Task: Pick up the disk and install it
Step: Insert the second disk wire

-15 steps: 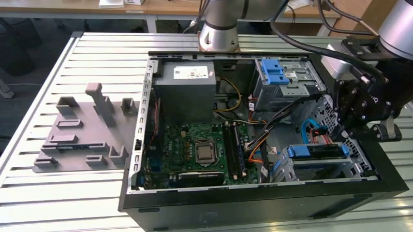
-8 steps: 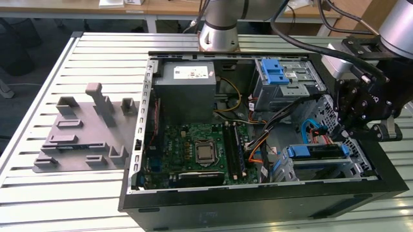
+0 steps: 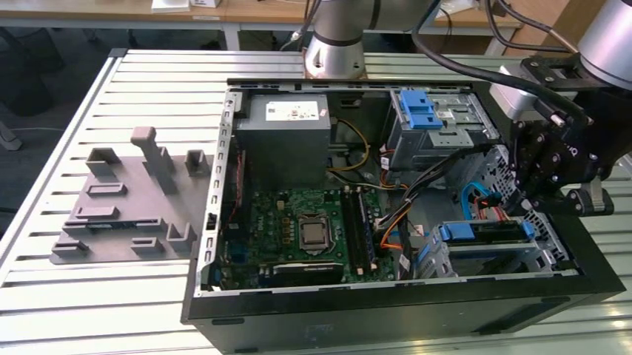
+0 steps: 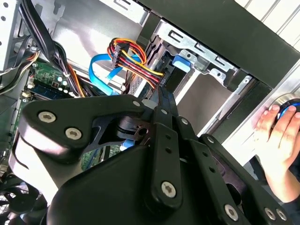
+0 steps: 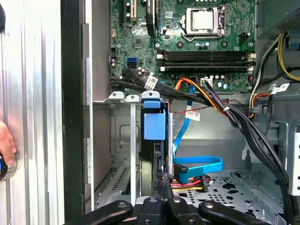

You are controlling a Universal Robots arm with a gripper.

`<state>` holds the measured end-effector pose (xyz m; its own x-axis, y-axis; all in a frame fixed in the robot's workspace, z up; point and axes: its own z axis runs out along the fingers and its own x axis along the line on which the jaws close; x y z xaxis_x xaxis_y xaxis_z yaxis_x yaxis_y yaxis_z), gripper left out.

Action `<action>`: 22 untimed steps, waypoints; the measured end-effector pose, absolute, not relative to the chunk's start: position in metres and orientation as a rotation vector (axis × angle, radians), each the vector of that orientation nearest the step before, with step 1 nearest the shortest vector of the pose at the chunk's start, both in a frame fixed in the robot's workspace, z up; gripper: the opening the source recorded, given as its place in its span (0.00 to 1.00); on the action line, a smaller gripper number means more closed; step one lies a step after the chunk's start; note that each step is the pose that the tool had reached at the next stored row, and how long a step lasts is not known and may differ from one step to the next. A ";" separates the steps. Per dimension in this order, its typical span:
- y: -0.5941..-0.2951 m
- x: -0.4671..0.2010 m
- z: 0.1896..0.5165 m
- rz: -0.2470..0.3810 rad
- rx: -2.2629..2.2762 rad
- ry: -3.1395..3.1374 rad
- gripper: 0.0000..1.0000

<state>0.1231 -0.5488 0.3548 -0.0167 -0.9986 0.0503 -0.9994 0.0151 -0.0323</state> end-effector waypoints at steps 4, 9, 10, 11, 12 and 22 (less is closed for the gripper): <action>-0.549 0.123 0.356 0.092 2.192 -2.230 0.11; -0.549 0.122 0.357 0.091 2.192 -2.230 0.11; -0.549 0.122 0.358 0.091 2.191 -2.230 0.11; -0.549 0.122 0.358 0.091 2.191 -2.230 0.11; -0.549 0.121 0.359 0.091 2.191 -2.230 0.11; -0.548 0.115 0.365 0.091 2.192 -2.230 0.11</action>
<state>0.1149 -0.5485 0.3651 -0.0183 -0.9986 0.0504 -0.9993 0.0167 -0.0323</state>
